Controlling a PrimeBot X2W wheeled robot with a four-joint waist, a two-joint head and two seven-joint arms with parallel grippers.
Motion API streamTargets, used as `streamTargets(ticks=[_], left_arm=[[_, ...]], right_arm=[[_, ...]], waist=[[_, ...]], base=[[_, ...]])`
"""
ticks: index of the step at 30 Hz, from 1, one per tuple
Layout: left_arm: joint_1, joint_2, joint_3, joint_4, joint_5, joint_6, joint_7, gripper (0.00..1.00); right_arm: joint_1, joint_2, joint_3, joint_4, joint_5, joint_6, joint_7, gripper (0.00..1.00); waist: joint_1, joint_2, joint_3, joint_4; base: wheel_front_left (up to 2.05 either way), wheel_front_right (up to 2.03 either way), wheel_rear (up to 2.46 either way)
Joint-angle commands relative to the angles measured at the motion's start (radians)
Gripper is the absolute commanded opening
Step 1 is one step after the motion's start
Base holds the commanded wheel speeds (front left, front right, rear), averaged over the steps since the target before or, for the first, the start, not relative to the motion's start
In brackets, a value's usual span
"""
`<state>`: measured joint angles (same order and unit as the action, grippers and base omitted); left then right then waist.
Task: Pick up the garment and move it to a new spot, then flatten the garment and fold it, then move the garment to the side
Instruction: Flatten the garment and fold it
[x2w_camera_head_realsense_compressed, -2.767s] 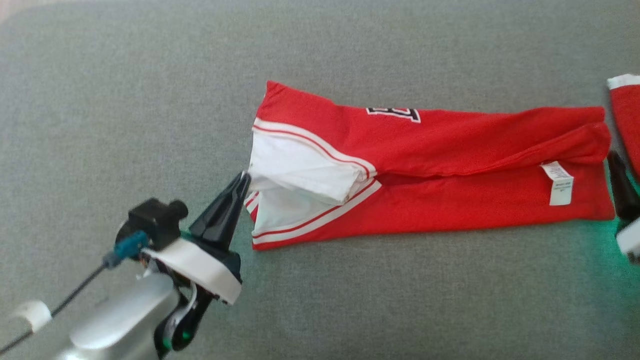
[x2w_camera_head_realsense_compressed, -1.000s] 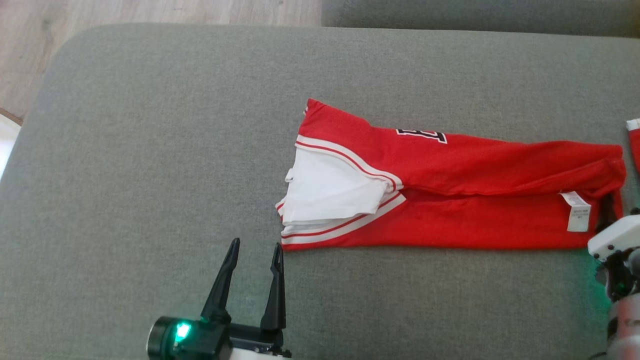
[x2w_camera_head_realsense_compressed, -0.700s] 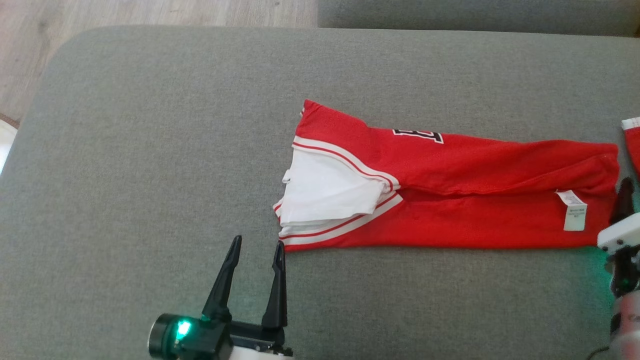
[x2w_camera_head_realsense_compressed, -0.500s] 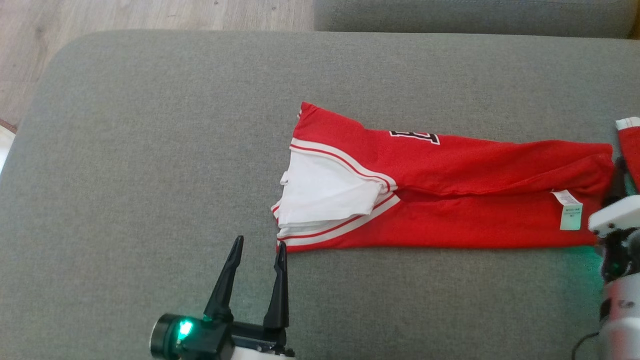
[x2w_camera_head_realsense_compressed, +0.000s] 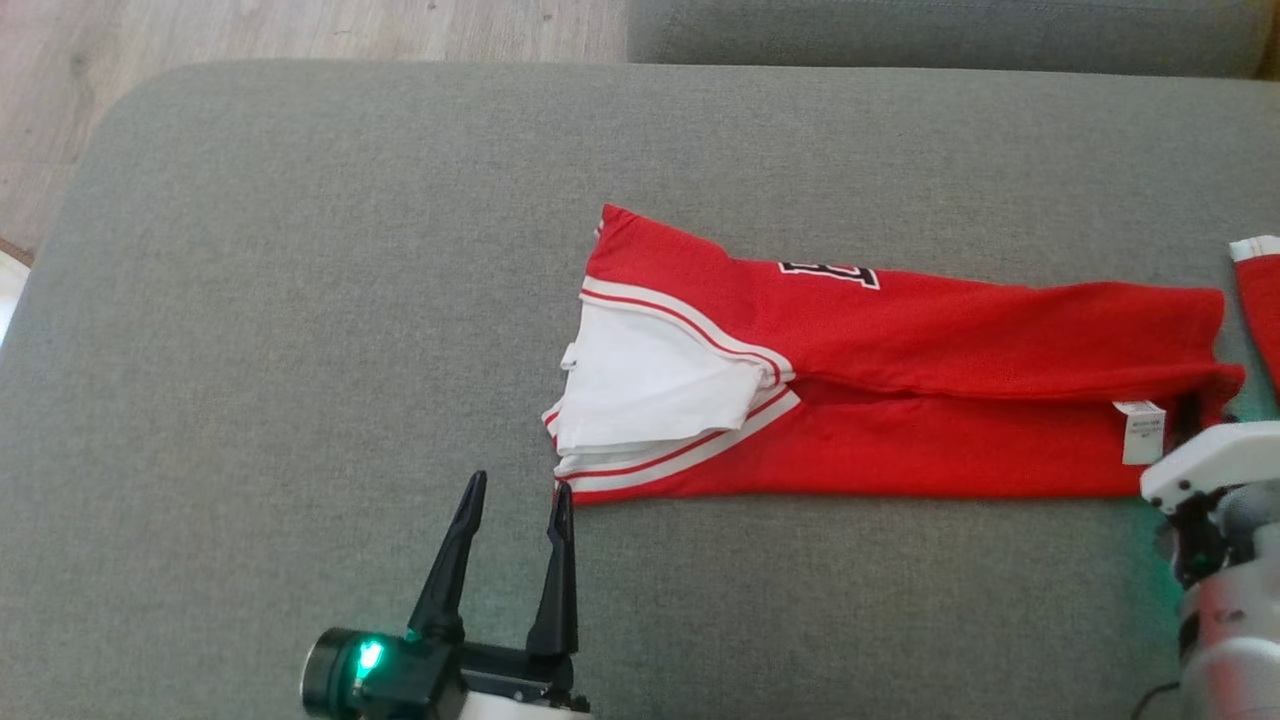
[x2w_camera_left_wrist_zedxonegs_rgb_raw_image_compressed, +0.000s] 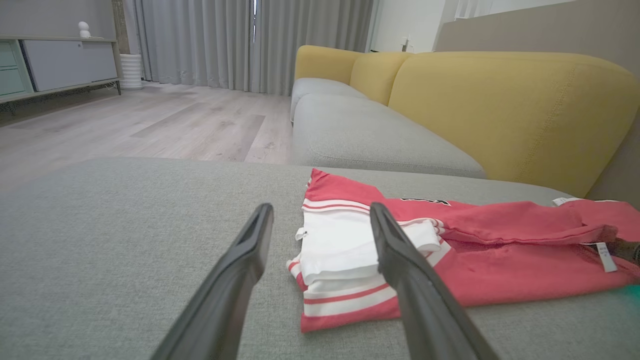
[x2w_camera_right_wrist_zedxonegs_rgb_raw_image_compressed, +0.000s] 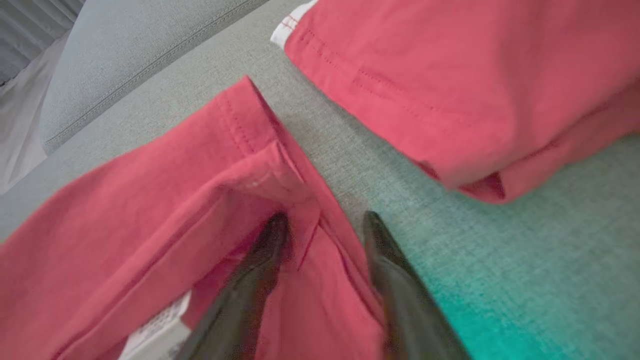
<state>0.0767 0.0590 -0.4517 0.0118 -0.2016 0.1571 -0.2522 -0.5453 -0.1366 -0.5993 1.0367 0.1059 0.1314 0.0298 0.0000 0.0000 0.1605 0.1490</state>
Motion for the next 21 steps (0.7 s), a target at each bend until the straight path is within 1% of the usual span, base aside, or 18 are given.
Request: streamTargets(ticks=[1, 4, 6, 14, 18, 21], left_arm=[[-0.032, -0.009, 0.027, -0.038, -0.003, -0.001, -0.010, 1.00], [-0.031, -0.009, 0.028, -0.037, -0.004, -0.002, -0.010, 1.00], [-0.028, -0.009, 0.031, -0.037, -0.004, -0.003, -0.010, 1.00], [-0.014, -0.009, 0.041, -0.037, 0.008, -0.013, -0.010, 1.00], [-0.007, -0.009, 0.046, -0.037, 0.014, -0.018, -0.010, 1.00], [-0.005, -0.009, 0.050, -0.035, 0.015, -0.021, -0.010, 1.00]], right_arm=[[-0.006, 0.022, 0.035, 0.026, 0.009, -0.001, 0.016, 0.00], [-0.009, 0.025, 0.053, 0.031, 0.020, -0.001, -0.004, 0.00], [-0.008, 0.021, 0.070, 0.028, 0.034, -0.001, -0.039, 0.00], [0.017, -0.015, 0.139, 0.010, 0.076, -0.001, -0.166, 0.00], [0.022, -0.035, 0.193, -0.020, 0.141, -0.001, -0.195, 0.00], [0.017, -0.026, 0.249, -0.077, 0.217, -0.001, -0.185, 0.00]], waist=[[0.0000, 0.0000, -0.003, -0.003], [0.0000, 0.0000, -0.009, -0.008], [0.0000, 0.0000, -0.015, -0.014], [0.0000, 0.0000, -0.040, -0.058], [0.0000, 0.0000, -0.047, -0.082], [0.0000, 0.0000, -0.052, -0.088]], base=[[0.00, 0.00, 0.00], [0.00, 0.00, 0.00], [0.00, 0.00, 0.00], [0.00, 0.00, 0.00], [0.00, 0.00, 0.00], [0.00, 0.00, 0.00]])
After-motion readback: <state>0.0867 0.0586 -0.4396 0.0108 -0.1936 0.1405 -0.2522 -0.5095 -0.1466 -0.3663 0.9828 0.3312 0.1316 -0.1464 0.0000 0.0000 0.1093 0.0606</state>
